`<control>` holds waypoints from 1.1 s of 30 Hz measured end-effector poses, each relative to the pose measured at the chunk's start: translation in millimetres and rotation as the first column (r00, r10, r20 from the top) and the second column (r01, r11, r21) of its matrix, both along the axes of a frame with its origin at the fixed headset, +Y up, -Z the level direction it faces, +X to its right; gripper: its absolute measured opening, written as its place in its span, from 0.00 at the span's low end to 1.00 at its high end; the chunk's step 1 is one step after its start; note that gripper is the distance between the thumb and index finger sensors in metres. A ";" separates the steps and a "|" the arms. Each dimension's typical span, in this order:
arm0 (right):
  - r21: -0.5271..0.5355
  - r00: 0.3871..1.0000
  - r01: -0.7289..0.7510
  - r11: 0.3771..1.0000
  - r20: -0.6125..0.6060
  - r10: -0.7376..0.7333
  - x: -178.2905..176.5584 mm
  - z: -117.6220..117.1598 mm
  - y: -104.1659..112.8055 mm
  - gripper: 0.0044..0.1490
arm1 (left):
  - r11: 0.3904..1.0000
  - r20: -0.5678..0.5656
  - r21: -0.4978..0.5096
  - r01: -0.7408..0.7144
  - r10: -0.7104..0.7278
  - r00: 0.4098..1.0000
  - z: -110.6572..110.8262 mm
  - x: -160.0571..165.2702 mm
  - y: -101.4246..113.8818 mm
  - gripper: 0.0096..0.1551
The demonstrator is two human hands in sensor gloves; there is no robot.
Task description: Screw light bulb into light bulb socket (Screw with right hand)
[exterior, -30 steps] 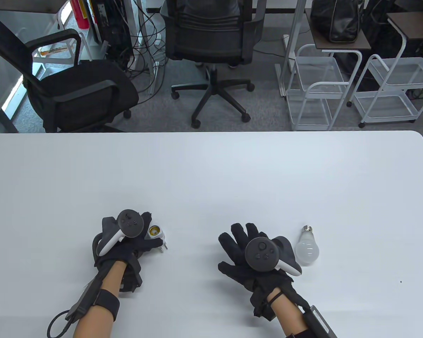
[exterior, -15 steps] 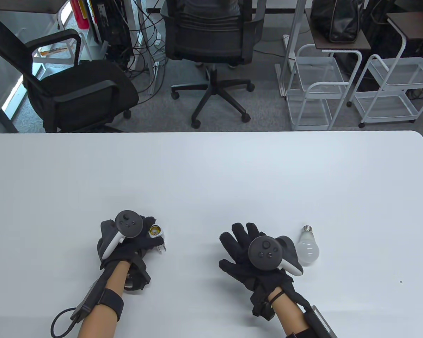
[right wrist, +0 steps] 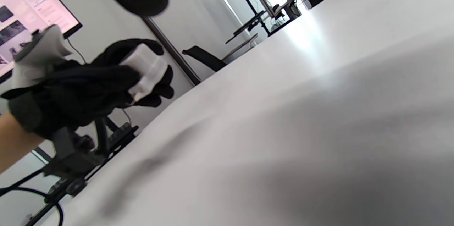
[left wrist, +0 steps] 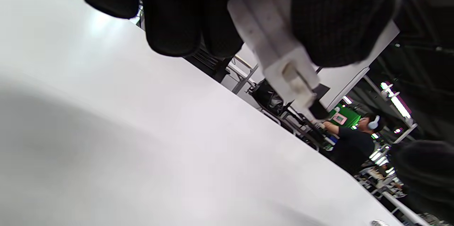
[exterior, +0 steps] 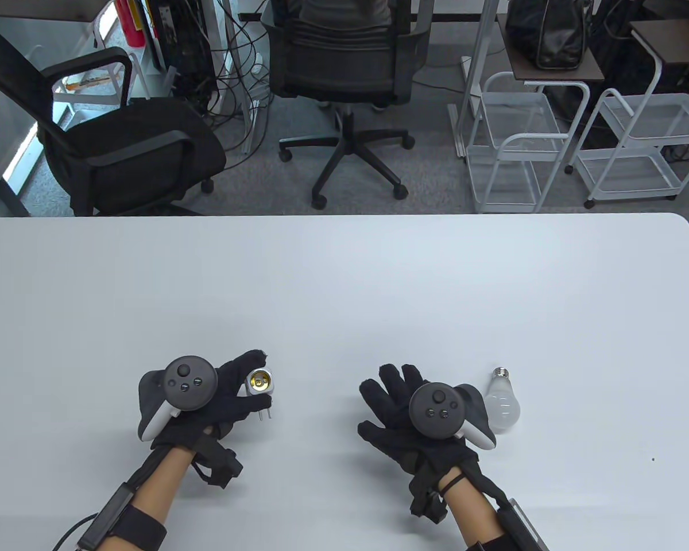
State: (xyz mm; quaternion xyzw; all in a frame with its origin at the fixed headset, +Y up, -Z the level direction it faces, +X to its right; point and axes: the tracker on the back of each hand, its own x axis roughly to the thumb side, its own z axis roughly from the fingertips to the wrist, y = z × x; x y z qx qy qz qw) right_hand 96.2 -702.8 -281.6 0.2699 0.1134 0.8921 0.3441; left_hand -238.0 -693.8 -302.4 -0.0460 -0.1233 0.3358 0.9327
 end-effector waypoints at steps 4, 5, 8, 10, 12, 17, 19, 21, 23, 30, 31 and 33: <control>0.013 1.000 0.031 0.999 -0.002 -0.031 0.7 1.2 1.9 0.41 | 0.999 0.022 -0.002 -0.047 0.047 0.999 16.9 -5.4 -3.7 0.45; 0.020 0.999 0.037 0.999 0.008 -0.037 1.2 1.4 2.8 0.41 | 0.998 0.023 0.002 -0.064 0.064 0.998 19.5 -7.6 -5.1 0.45; 0.040 0.998 0.033 0.999 0.052 -0.035 3.3 2.4 4.6 0.41 | 0.992 0.025 0.012 -0.123 0.122 0.992 21.0 -12.1 -4.8 0.45; 0.048 0.995 0.030 0.998 0.095 -0.035 7.7 2.6 6.4 0.42 | 0.989 0.006 0.032 -0.147 0.147 0.989 21.5 -15.0 -3.1 0.45; 0.051 0.979 0.013 0.999 0.203 -0.024 17.8 2.3 9.3 0.42 | 0.986 -0.005 0.047 -0.157 0.158 0.987 22.2 -17.8 -2.3 0.45; -0.037 0.800 -0.034 0.999 0.598 0.049 69.5 -3.0 5.7 0.44 | 0.991 0.009 0.079 -0.106 0.105 0.994 25.1 -20.2 -1.1 0.45; -0.049 0.699 0.083 0.995 0.714 -0.023 92.3 -4.9 -4.1 0.44 | 0.994 0.019 0.095 -0.061 0.060 0.998 25.8 -18.5 0.3 0.45; -0.075 0.580 0.165 0.983 0.814 -0.035 114.6 -5.2 -15.8 0.44 | 0.993 0.028 0.108 -0.041 0.038 0.999 26.8 -16.4 1.5 0.45; -0.144 0.507 0.156 0.977 0.861 0.046 129.0 -4.3 -24.8 0.45 | 0.993 0.039 0.111 -0.041 0.037 0.999 27.5 -15.3 2.0 0.45; -0.274 0.407 0.181 0.945 0.895 0.182 141.9 -3.8 -51.2 0.42 | 0.993 0.042 0.111 -0.039 0.034 0.999 27.9 -16.4 1.9 0.45; -0.260 0.399 0.186 0.948 0.901 0.169 142.0 -3.7 -51.9 0.42 | 0.993 0.041 0.111 -0.035 0.031 0.999 27.9 -17.0 1.6 0.45; -0.224 0.374 0.175 0.959 0.916 0.146 141.2 -4.1 -50.7 0.42 | 0.994 0.036 0.110 -0.027 0.023 0.999 27.7 -18.4 1.3 0.45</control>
